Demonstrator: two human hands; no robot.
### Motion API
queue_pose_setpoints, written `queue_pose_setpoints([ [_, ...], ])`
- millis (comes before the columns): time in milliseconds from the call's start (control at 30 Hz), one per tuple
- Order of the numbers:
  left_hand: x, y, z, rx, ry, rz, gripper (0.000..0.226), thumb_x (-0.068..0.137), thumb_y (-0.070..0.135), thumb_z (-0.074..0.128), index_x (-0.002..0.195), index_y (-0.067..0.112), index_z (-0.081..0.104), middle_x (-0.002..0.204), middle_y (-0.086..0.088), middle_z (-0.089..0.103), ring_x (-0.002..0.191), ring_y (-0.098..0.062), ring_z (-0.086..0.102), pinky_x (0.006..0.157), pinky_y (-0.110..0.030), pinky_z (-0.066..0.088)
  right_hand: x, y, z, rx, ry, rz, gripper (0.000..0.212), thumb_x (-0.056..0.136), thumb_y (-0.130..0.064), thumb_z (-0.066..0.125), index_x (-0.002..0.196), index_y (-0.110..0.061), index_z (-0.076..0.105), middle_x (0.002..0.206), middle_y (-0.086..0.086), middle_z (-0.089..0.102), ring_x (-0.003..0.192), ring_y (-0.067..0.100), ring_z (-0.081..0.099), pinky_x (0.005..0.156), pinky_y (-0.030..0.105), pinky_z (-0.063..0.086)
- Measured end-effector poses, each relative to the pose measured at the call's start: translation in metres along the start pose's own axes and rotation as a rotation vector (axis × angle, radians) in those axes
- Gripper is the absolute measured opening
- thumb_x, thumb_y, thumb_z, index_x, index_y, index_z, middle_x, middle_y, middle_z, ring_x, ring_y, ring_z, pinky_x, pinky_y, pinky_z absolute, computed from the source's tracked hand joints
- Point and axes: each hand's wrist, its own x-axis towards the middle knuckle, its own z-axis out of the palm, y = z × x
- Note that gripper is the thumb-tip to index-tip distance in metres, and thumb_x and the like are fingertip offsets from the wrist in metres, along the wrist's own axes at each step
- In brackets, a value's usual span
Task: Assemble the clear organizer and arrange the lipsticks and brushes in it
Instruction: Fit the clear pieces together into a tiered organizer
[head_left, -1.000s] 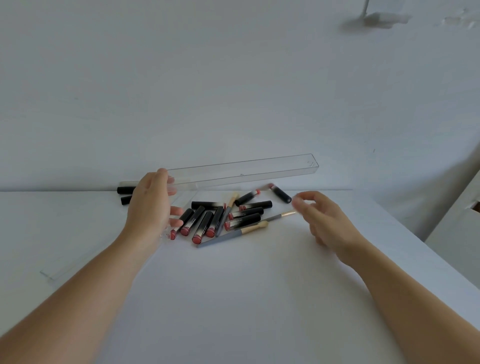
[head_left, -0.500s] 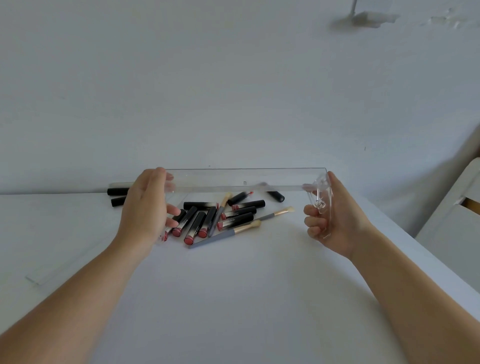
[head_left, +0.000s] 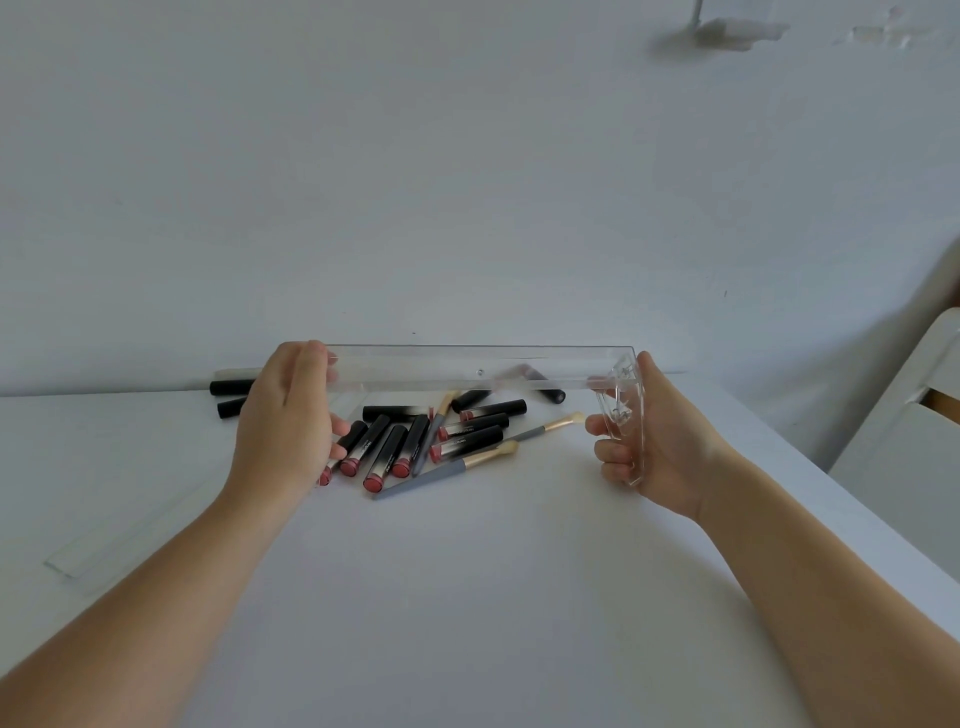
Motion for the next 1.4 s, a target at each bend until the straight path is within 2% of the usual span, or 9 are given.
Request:
queue_pose_setpoints([
  [167,-0.002,0.0,-0.001,0.099,0.015,0.074,0.027,0.096,0.053,0.034,0.084,0.042,0.056,0.097,0.011,0.063,0.049,-0.008,0.061,0.044,-0.033,0.051,-0.001,-0.001,0.0,-0.019,-0.014,-0.011,0.069,0.082,-0.083,0.043,0.116,-0.027,0.067,0.073,0.006,0.054,0.05,0.019,0.038,0.046,0.029,0.035],
  [367,-0.001,-0.003,0.001,0.173,0.028,0.123,0.029,0.102,0.045,0.032,0.087,0.034,0.054,0.083,0.01,0.06,0.069,-0.031,0.062,0.041,-0.011,0.041,-0.005,0.001,0.005,-0.113,-0.002,-0.061,0.068,0.079,-0.081,0.054,0.123,-0.03,0.061,0.081,0.006,0.051,0.05,0.017,0.036,0.046,0.028,0.035],
  [533,0.0,-0.002,0.0,0.193,0.025,0.146,0.028,0.1,0.048,0.03,0.086,0.038,0.052,0.076,0.011,0.053,0.067,-0.031,0.059,0.04,-0.016,0.044,-0.003,0.006,0.009,-0.289,0.144,-0.175,0.059,0.088,-0.078,0.042,0.123,-0.035,0.06,0.084,0.007,0.054,0.047,0.016,0.039,0.043,0.027,0.034],
  [700,-0.002,0.0,-0.002,0.198,0.014,0.175,0.029,0.101,0.047,0.03,0.088,0.028,0.049,0.072,0.013,0.048,0.065,-0.035,0.056,0.039,-0.03,0.043,-0.003,0.01,0.011,-0.397,0.206,-0.251,0.067,0.086,-0.08,0.034,0.132,-0.036,0.055,0.085,0.006,0.057,0.045,0.016,0.042,0.041,0.025,0.036],
  [800,-0.003,0.002,-0.001,0.204,0.013,0.204,0.029,0.102,0.046,0.03,0.088,0.029,0.049,0.088,0.0,0.054,0.065,-0.033,0.057,0.043,-0.034,0.048,-0.004,0.008,0.01,-0.425,0.216,-0.241,0.067,0.086,-0.08,0.033,0.129,-0.035,0.057,0.084,0.006,0.059,0.044,0.016,0.043,0.043,0.025,0.036],
  [967,-0.003,0.0,-0.001,0.162,0.018,0.199,0.027,0.101,0.044,0.032,0.086,0.034,0.052,0.086,0.007,0.057,0.071,-0.032,0.057,0.041,-0.012,0.042,-0.009,0.003,0.01,-0.301,0.099,-0.197,0.066,0.077,-0.085,0.038,0.113,-0.037,0.066,0.073,0.005,0.056,0.048,0.02,0.038,0.047,0.027,0.031],
  [1133,-0.003,0.0,-0.001,0.104,0.004,0.177,0.027,0.102,0.042,0.033,0.086,0.035,0.054,0.071,0.028,0.056,0.069,-0.029,0.057,0.043,-0.009,0.043,-0.009,0.004,0.01,-0.253,0.06,-0.208,0.067,0.079,-0.084,0.038,0.116,-0.034,0.064,0.075,0.006,0.053,0.049,0.02,0.038,0.047,0.027,0.033],
  [1300,-0.003,0.0,0.0,0.101,0.001,0.184,0.028,0.105,0.037,0.034,0.088,0.03,0.054,0.086,0.017,0.06,0.077,-0.036,0.057,0.043,-0.011,0.043,-0.01,0.004,0.013,-0.293,0.147,-0.243,0.056,0.078,-0.083,0.04,0.095,-0.036,0.066,0.08,0.012,0.049,0.054,0.023,0.039,0.065,0.04,0.032],
  [1400,-0.002,0.0,0.0,0.105,0.003,0.177,0.028,0.104,0.038,0.033,0.087,0.029,0.053,0.092,0.011,0.057,0.077,-0.038,0.057,0.044,-0.012,0.044,-0.01,0.003,0.014,-0.253,0.117,-0.281,0.039,0.084,-0.073,0.042,0.105,-0.051,0.068,0.085,0.009,0.05,0.054,0.02,0.038,0.054,0.034,0.037],
])
